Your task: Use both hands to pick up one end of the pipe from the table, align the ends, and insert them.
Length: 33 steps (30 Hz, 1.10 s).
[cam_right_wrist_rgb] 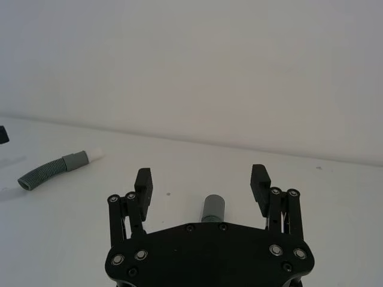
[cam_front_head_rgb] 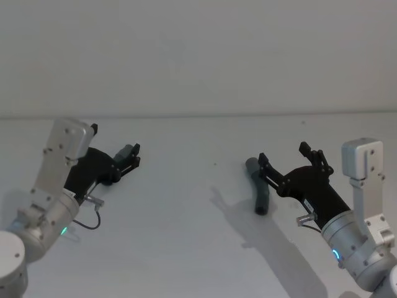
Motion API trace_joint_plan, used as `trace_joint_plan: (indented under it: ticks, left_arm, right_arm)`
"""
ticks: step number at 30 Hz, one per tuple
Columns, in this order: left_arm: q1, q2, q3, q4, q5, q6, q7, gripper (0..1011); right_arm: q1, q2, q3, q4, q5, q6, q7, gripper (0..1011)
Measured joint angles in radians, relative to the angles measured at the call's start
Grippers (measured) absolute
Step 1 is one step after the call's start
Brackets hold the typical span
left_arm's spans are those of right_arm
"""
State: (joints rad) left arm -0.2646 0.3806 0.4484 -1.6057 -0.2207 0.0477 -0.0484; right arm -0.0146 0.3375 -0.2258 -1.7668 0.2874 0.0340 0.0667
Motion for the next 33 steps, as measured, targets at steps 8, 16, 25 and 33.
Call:
trace_joint_plan:
  ticks: [8, 16, 25, 33]
  left_arm:
    - [-0.080, -0.012, -0.006, 0.068, -0.041, 0.071, -0.070, 1002]
    - [-0.140, -0.029, -0.018, 0.112, -0.077, 0.162, -0.111, 1002]
    - [-0.175, -0.037, -0.028, 0.113, -0.114, 0.293, -0.142, 1001]
    - [-0.212, -0.024, -0.029, 0.121, -0.137, 0.397, -0.190, 1002]
  right_arm:
    - [0.000, 0.000, 0.000, 0.000, 0.000, 0.000, 0.000, 1000]
    - [0.000, 0.000, 0.000, 0.000, 0.000, 0.000, 0.000, 1000]
    - [0.000, 0.000, 0.000, 0.000, 0.000, 0.000, 0.000, 1000]
    - [0.000, 0.000, 0.000, 0.000, 0.000, 0.000, 0.000, 1000]
